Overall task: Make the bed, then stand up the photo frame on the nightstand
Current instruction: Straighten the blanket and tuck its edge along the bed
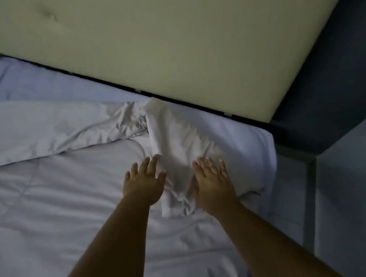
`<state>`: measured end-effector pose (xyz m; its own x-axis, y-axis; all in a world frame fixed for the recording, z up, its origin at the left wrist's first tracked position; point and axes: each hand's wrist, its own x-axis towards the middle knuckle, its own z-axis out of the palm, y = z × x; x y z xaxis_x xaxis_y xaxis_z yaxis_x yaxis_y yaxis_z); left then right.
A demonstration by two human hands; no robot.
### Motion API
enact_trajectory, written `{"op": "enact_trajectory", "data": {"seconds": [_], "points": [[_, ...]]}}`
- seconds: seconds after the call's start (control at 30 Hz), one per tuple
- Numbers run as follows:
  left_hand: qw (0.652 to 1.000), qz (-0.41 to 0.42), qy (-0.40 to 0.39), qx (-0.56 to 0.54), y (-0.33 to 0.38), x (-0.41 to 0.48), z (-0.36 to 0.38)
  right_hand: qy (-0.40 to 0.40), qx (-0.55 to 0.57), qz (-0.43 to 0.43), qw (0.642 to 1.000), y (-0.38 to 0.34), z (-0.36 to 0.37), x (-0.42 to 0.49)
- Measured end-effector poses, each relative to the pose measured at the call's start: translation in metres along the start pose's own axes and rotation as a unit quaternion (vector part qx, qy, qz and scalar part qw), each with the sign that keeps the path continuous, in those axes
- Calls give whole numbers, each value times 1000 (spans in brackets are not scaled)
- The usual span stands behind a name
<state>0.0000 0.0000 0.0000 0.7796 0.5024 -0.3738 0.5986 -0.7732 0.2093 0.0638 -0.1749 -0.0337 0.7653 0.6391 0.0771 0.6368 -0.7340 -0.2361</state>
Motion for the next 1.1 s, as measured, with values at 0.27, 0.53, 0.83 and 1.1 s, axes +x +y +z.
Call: {"op": "enact_trajectory", "data": {"seconds": [0.27, 0.53, 0.83, 1.1], "points": [[970, -100, 43, -215, 13, 38, 47, -30, -13, -142, 989, 33, 59, -10], [932, -127, 86, -330, 48, 63, 32, -2, -45, -143, 989, 61, 56, 5], [912, -37, 64, -403, 149, 116, -18, 93, 38, -32, 994, 136, -3, 61], [883, -24, -13, -468, 219, 175, 2, 99, 40, 49, 993, 218, -3, 99]]}}
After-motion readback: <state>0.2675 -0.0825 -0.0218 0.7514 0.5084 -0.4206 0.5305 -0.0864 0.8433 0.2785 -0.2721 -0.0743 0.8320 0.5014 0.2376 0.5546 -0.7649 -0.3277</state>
